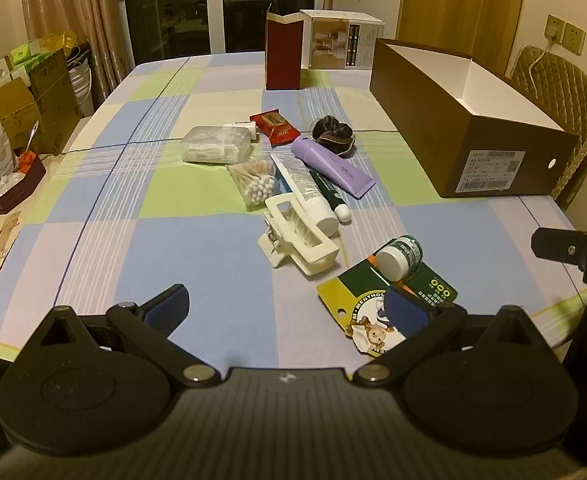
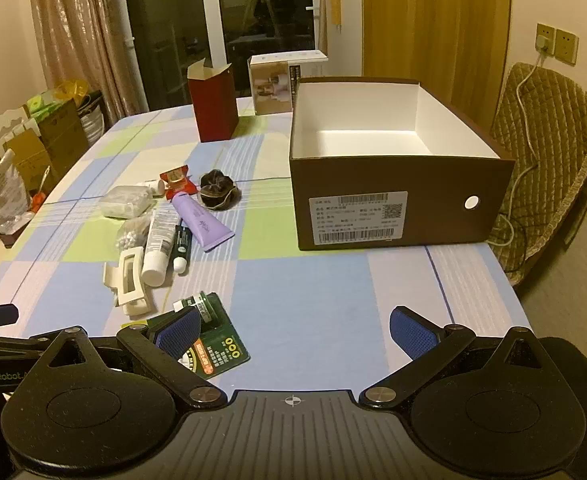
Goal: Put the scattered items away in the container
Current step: 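Reach the right gripper toward the green card holding the Mentholatum tube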
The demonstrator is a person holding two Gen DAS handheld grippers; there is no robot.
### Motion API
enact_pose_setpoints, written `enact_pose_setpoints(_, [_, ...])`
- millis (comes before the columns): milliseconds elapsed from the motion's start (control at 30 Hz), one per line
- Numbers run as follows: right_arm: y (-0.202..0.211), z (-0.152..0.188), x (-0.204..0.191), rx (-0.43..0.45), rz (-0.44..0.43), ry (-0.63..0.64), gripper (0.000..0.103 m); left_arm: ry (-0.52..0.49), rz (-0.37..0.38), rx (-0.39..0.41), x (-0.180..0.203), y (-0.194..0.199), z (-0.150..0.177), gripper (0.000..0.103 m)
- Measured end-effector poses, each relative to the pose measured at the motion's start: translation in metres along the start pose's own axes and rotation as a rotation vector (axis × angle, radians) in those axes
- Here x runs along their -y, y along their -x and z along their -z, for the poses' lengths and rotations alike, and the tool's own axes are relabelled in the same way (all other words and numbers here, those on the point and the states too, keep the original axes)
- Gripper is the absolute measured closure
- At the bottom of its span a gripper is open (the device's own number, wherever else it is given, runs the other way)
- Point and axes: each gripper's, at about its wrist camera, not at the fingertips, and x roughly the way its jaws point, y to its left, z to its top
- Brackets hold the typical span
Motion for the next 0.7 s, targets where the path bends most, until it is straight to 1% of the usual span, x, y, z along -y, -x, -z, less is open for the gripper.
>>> enact_pose_setpoints(700, [-0.0014, 0.001, 0.001, -0.006, 0.003, -0.006, 0.0, -0.006, 0.0, -0.008, 0.0003, -0.0012, 0.0027, 0.001])
